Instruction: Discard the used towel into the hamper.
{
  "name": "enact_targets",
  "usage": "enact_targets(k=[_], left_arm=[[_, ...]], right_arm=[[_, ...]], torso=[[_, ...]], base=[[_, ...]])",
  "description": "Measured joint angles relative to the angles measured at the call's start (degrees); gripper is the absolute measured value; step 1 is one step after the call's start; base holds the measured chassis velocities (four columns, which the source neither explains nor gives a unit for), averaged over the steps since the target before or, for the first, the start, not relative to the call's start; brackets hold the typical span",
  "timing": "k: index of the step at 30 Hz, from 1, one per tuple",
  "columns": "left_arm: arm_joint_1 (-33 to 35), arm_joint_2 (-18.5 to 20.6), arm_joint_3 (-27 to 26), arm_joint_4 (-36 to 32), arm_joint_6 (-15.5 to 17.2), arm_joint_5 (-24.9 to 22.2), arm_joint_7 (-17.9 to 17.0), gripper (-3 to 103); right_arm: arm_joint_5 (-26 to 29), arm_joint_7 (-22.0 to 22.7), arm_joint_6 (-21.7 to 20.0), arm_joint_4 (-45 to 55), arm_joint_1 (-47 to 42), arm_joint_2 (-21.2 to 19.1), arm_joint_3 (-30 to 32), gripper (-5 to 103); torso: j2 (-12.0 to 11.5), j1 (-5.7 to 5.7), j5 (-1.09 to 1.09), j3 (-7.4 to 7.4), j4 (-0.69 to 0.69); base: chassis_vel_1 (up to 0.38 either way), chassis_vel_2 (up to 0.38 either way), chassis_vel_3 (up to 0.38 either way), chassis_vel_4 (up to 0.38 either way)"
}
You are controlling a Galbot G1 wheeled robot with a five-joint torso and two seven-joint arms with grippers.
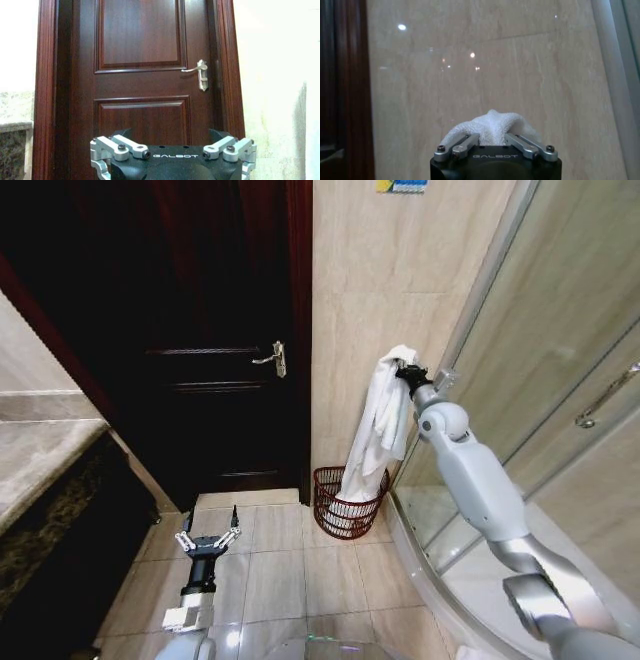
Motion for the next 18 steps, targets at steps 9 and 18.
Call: enact_targets(k=[9,18], left_arm=[[0.0,0.0,0.1,0.3,-0.3,0.0,0.0,100],[0.1,0.0,0.4,0.4,-0.8,0.2,0.0,100]], right_arm=[[-3.0,-1.9,1.3,4.0,-7.1,0.5,2.6,8],[-4.1,-2.9,1.8,6.3,-11.3,1.0,5.0,8]], torso=[[-2.3,-1.00,0.00,-1.34,-0.01],[-4.7,-2.03,-0.01,-2.71,0.00]], base=[[0.000,0.000,0.000,0.000],[0.000,0.000,0.000,0.000]])
